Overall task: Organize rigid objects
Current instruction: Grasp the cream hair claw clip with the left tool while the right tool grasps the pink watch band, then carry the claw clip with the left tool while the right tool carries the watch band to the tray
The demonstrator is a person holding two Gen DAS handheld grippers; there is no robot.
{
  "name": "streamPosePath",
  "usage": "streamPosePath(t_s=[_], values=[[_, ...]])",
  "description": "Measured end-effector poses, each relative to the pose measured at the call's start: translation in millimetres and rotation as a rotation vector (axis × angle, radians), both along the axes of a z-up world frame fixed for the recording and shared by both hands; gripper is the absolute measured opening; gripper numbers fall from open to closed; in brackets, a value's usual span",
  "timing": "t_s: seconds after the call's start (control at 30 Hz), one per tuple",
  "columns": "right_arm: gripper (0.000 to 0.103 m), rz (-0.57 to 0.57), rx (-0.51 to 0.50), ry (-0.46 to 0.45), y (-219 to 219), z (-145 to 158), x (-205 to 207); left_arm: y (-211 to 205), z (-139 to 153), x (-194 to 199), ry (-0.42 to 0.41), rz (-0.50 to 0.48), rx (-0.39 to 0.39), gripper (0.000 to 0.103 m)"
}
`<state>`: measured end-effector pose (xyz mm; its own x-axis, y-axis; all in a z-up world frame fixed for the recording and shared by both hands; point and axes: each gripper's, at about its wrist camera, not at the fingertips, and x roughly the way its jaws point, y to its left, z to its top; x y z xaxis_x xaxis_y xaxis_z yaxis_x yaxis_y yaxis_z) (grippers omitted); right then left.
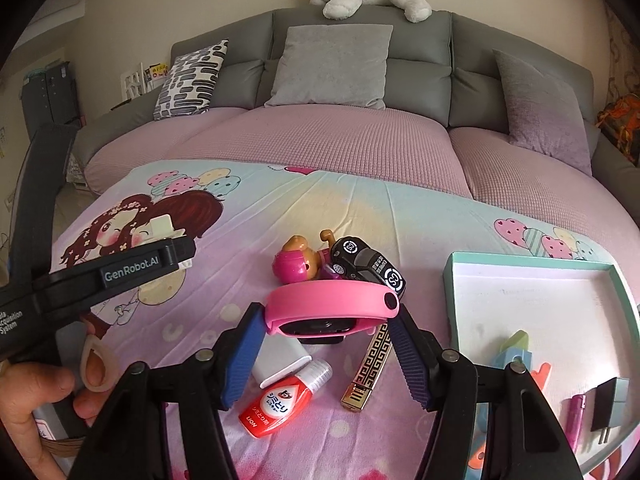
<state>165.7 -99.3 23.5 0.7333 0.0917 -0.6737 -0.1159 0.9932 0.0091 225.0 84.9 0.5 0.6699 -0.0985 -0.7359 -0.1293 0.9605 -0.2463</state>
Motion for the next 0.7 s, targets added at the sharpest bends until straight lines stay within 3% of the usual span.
streamPosePath(t_s=[0.33,0.7], values=[[0.066,-0.085,0.056,-0.038,-40,16,-8,-28,28,-8,-0.049,-0.053,0.056,0.061],[0.066,-0.288,0.087,-0.040,-121,17,-23,-89,45,-15,-0.071,-0.168,0.112,0.061]])
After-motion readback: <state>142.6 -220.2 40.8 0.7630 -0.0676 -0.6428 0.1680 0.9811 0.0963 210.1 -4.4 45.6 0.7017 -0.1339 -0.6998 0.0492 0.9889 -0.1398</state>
